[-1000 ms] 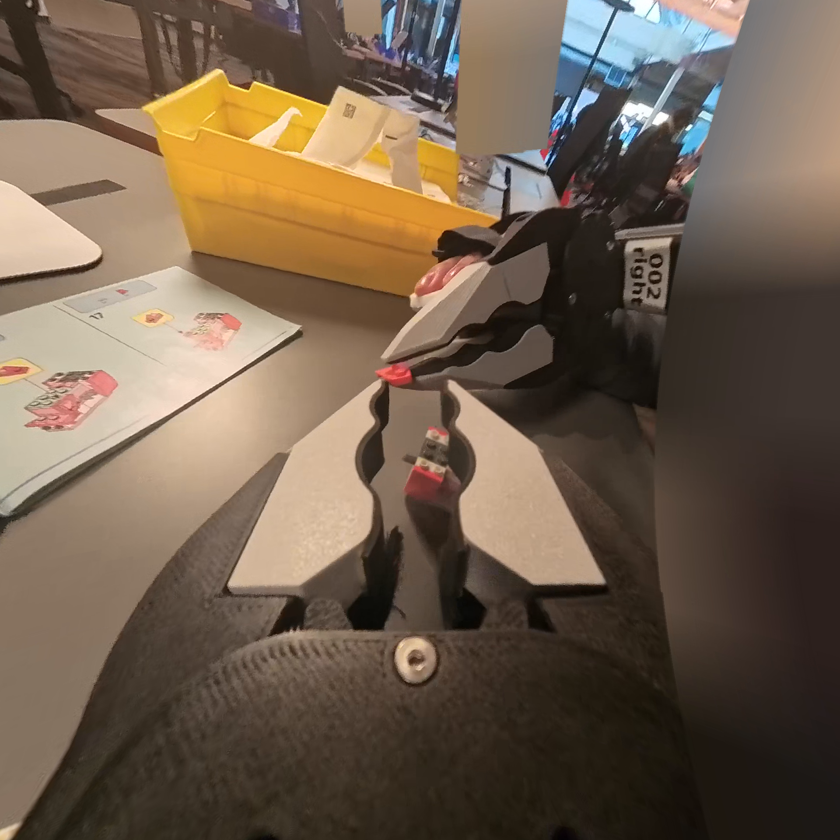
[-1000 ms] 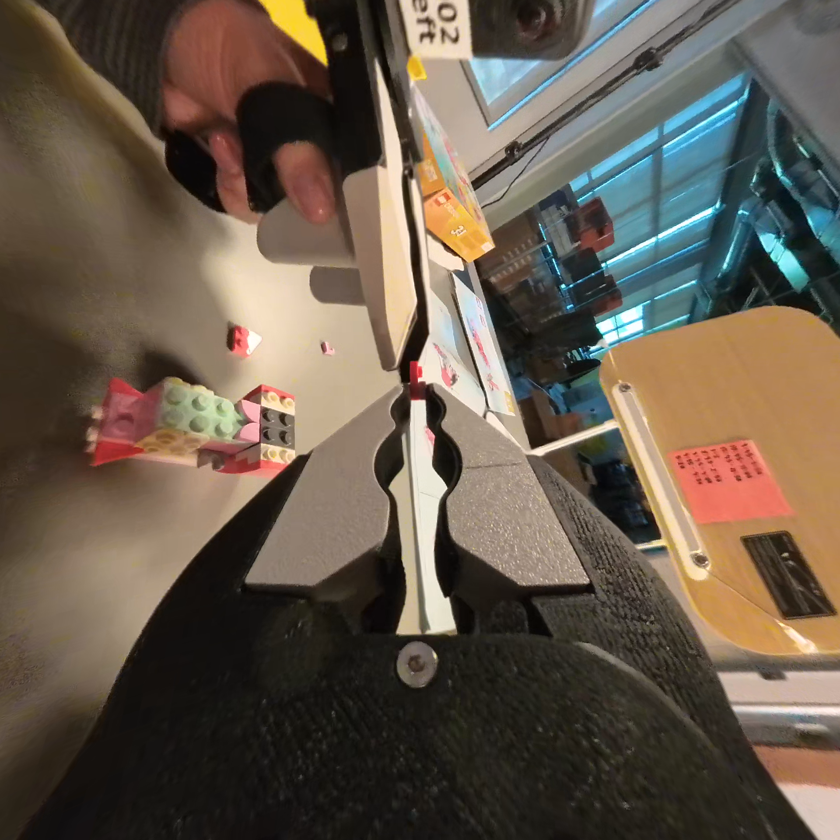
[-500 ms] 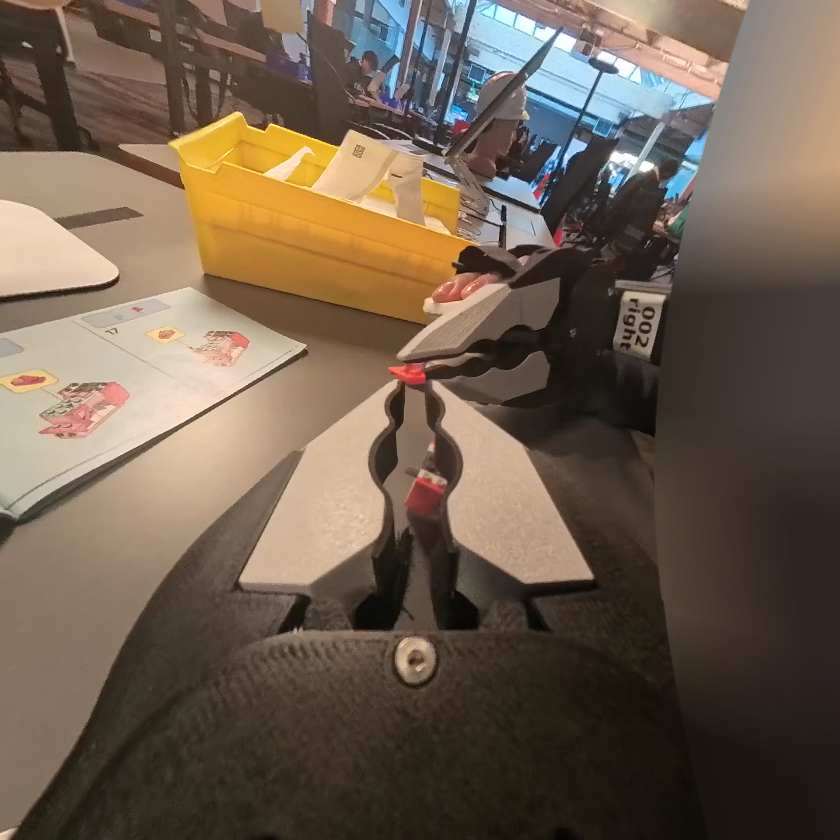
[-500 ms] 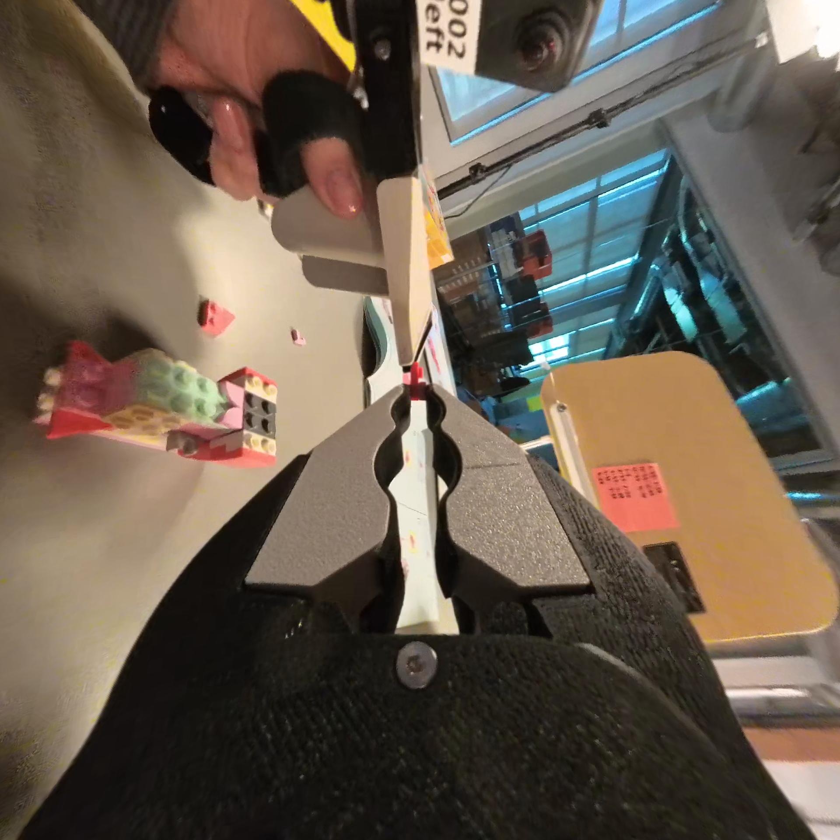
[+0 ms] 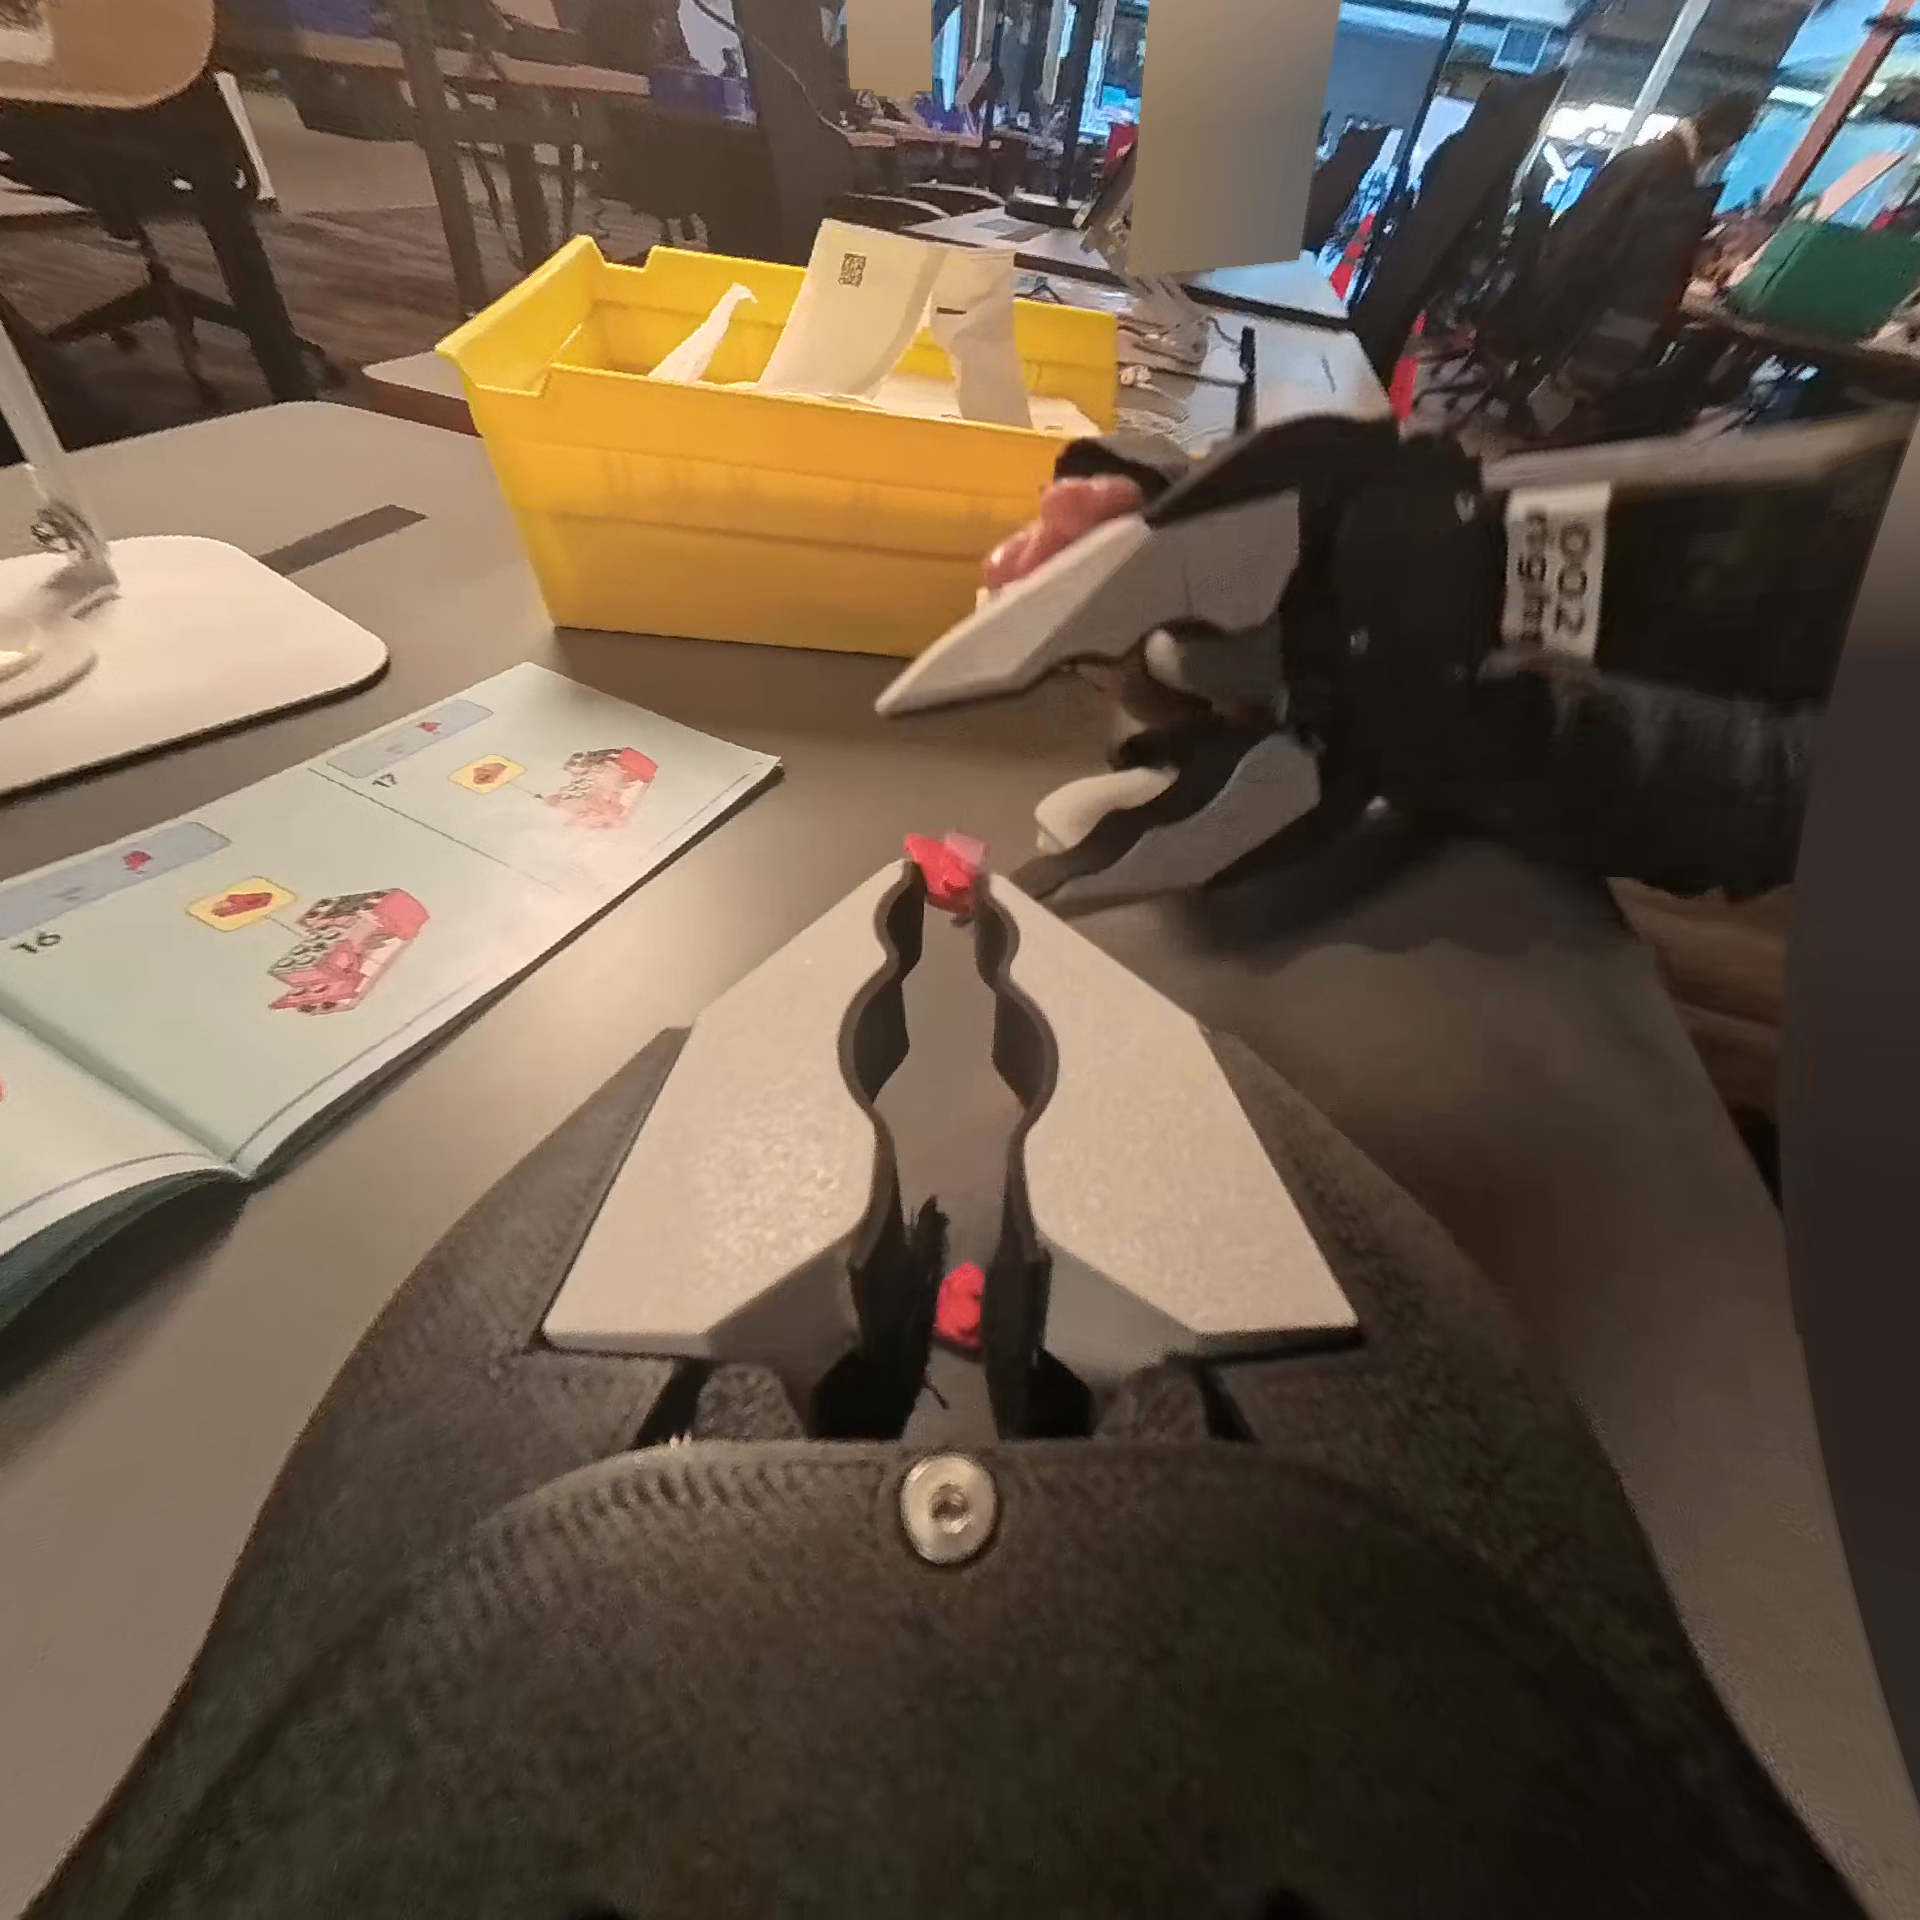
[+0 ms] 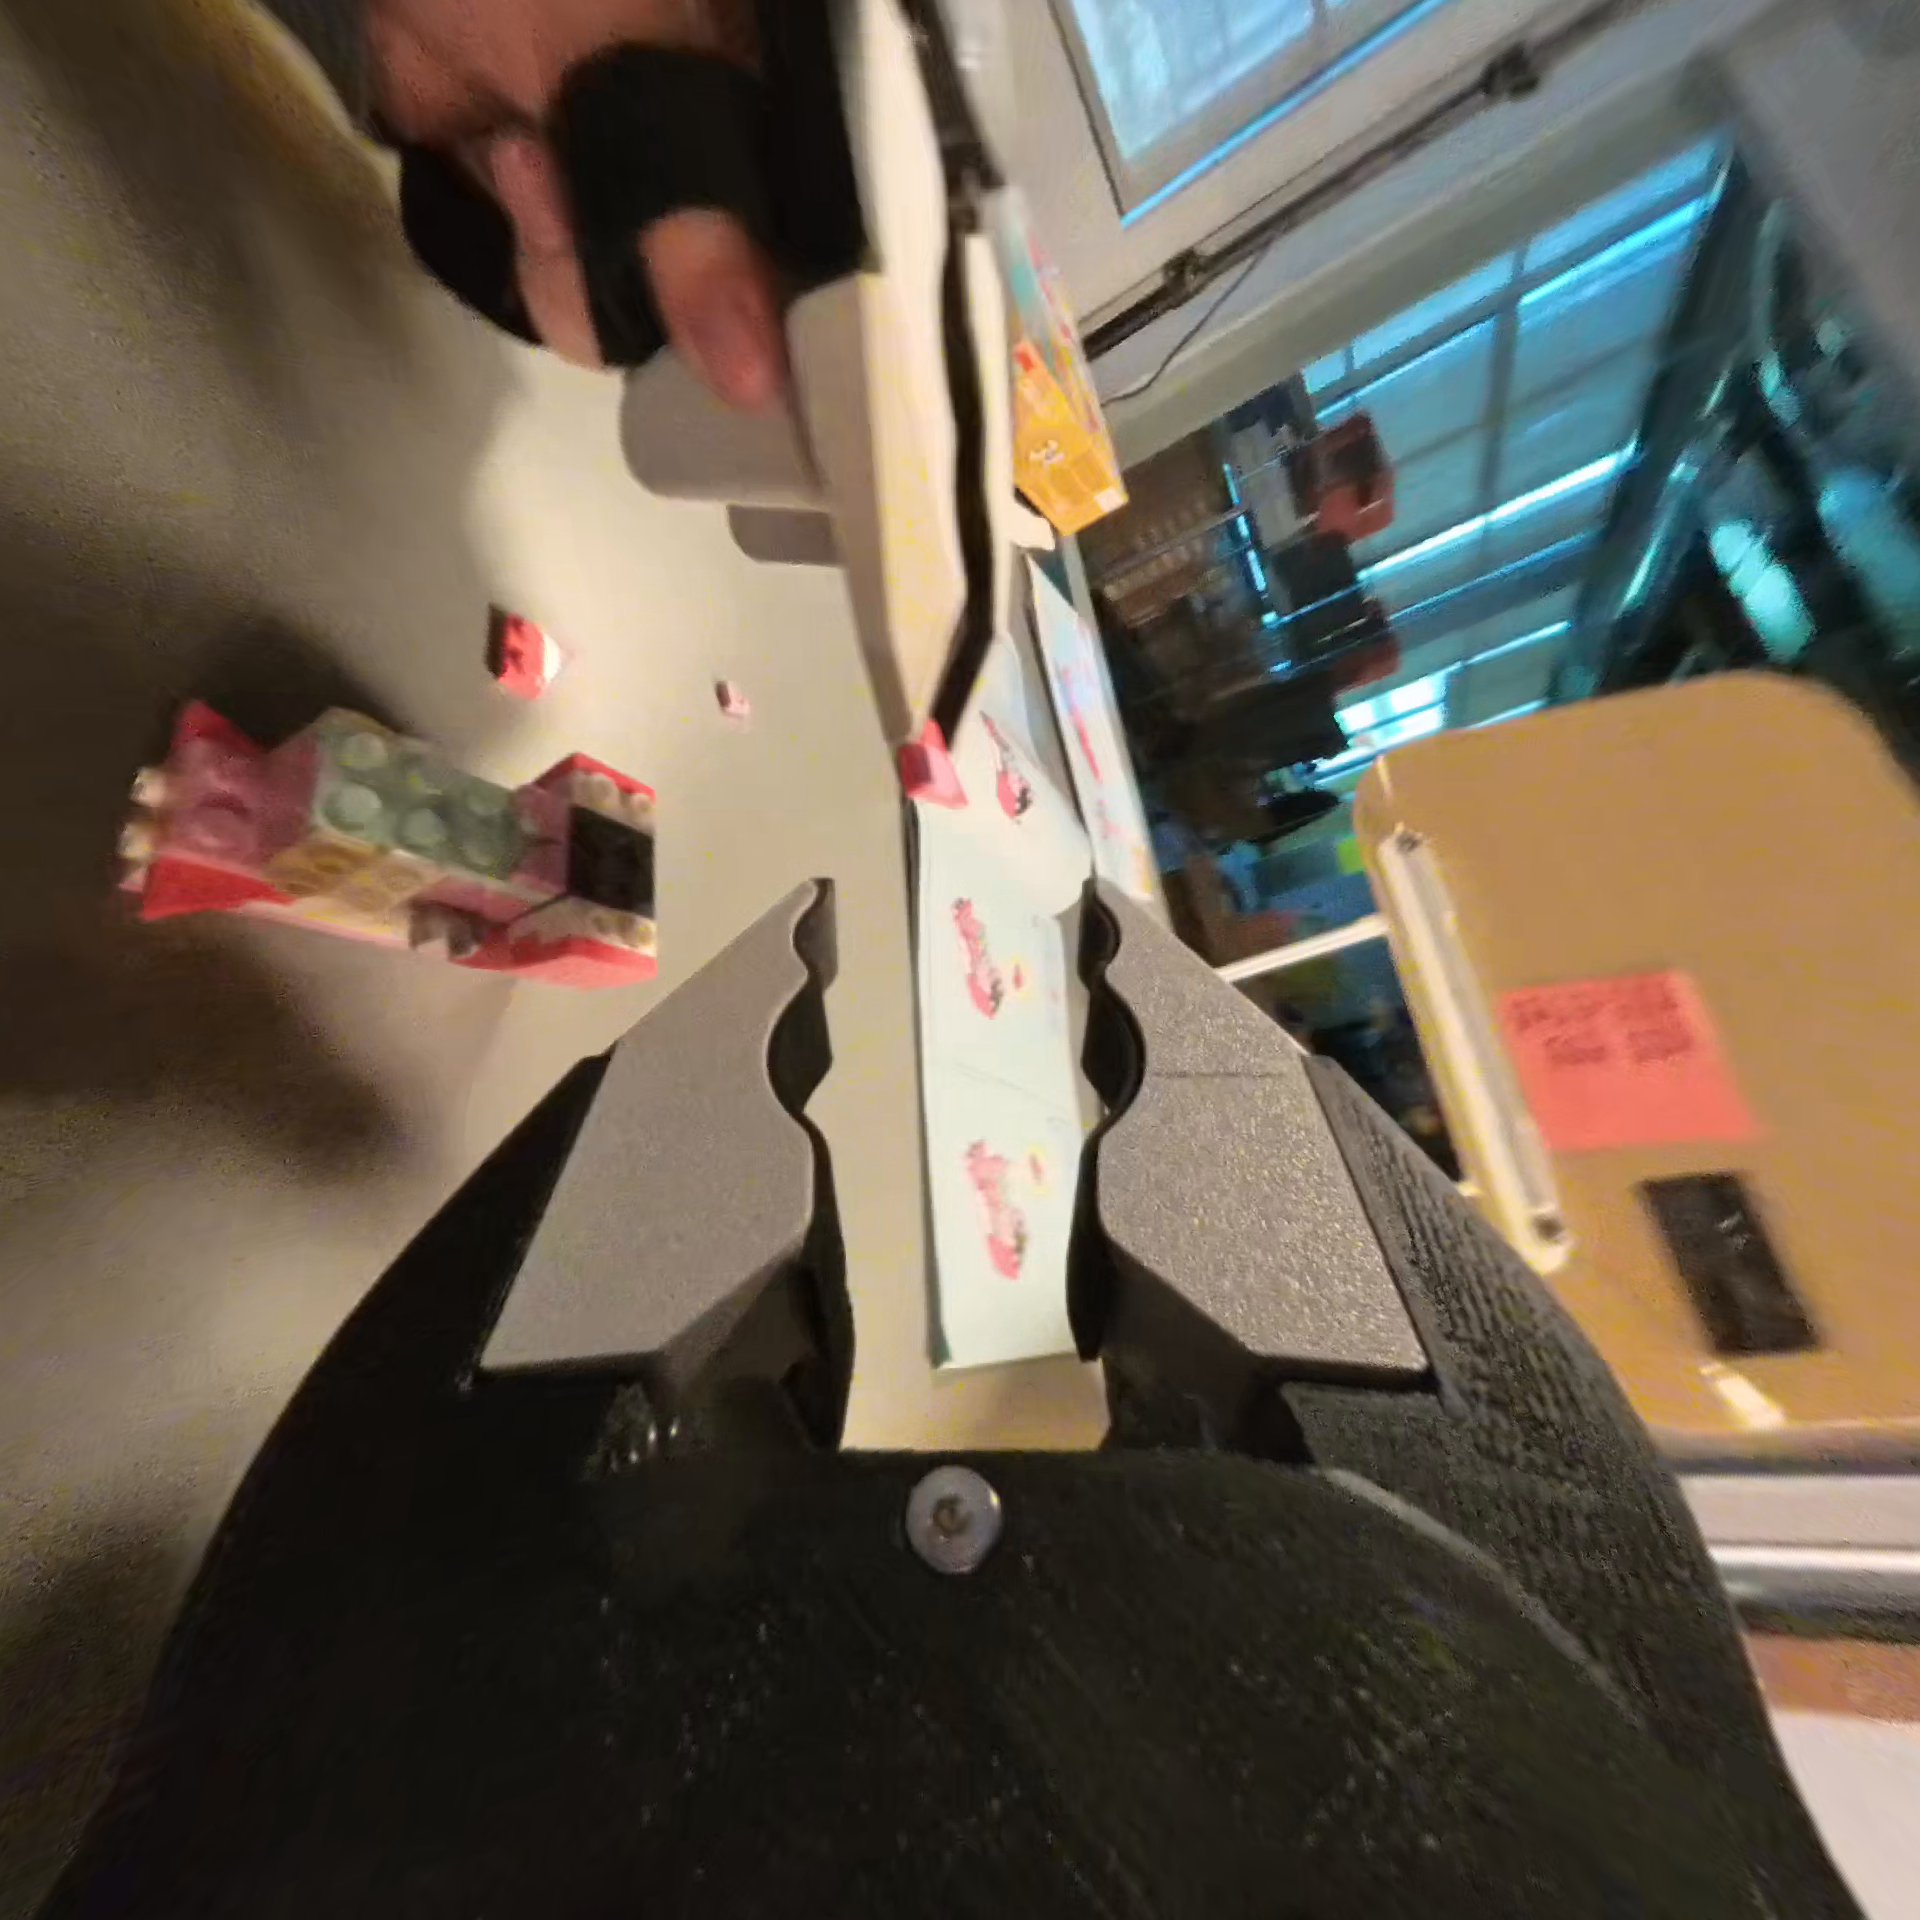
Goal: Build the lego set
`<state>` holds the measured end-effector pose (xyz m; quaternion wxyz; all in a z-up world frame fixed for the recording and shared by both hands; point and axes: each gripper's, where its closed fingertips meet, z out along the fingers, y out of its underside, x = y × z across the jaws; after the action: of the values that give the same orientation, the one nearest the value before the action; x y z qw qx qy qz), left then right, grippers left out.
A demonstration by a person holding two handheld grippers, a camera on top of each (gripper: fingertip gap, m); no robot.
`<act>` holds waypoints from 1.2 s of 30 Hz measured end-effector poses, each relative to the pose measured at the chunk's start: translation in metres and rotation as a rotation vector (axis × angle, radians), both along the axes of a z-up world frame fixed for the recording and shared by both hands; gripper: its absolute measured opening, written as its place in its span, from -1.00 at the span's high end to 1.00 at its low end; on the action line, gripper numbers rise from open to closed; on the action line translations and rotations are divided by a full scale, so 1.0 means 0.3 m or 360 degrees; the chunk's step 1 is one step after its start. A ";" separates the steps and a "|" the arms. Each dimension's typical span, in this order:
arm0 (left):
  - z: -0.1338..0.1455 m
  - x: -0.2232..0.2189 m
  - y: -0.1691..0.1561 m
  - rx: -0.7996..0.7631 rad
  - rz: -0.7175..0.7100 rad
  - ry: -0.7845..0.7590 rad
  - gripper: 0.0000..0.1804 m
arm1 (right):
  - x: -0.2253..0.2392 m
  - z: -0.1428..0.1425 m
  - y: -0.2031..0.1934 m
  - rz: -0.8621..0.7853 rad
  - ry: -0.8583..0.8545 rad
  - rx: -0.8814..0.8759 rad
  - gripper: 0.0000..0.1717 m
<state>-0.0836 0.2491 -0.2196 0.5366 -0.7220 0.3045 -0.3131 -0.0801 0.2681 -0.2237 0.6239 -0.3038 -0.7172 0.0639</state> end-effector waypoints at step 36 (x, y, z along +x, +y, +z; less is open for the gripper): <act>0.132 -0.302 0.040 0.0095 0.0594 -0.0167 0.66 | 0.186 0.137 0.309 -0.0497 0.0854 -0.0305 0.88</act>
<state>-0.1741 0.2612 -0.1800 0.6217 -0.7323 0.1461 -0.2362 -0.0243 0.3607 -0.1827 0.7616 -0.4397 -0.4625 0.1124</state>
